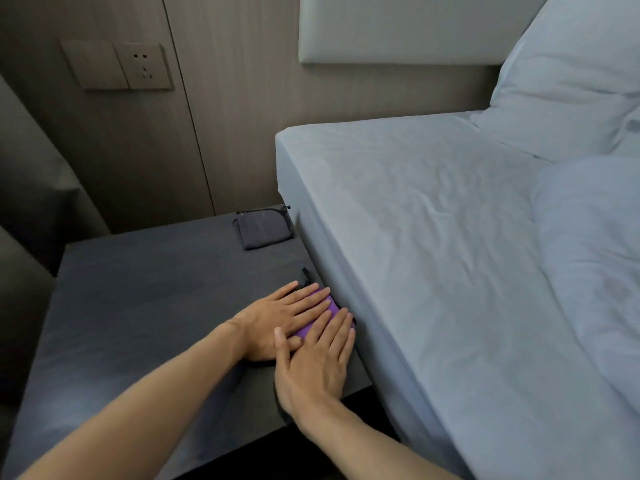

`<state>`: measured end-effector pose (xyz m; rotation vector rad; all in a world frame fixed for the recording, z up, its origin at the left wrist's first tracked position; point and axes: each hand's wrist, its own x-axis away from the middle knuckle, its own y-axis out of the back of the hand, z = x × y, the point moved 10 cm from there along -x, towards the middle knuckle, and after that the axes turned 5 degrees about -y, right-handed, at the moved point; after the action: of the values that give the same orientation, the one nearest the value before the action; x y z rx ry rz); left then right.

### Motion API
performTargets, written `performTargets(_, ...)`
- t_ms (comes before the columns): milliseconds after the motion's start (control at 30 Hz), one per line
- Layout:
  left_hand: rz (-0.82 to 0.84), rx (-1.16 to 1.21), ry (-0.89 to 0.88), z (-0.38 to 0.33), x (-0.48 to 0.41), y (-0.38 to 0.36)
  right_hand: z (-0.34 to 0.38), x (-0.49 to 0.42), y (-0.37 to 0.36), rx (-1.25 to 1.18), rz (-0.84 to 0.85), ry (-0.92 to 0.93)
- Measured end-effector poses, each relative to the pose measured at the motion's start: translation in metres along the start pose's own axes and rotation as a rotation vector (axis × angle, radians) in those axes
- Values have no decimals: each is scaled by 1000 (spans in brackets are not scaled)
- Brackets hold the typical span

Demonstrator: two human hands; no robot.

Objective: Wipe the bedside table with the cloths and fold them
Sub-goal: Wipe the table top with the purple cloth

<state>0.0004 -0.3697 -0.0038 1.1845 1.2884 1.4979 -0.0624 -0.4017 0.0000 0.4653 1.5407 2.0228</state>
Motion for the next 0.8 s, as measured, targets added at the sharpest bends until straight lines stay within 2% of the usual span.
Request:
performTargets(267,67,-14,-84,-5,14,-2,8,21,0,-39,-7,-73)
performTargets(433,86,5,-71,-4,43,-8,26,43,-5,-66,28,-65)
performTargets(667,61,57,99,4,102,-19,60,73,-18,-72,81,27)
performTargets(800,42,62,241,10,138,-26,84,89,-27,-29,185,175)
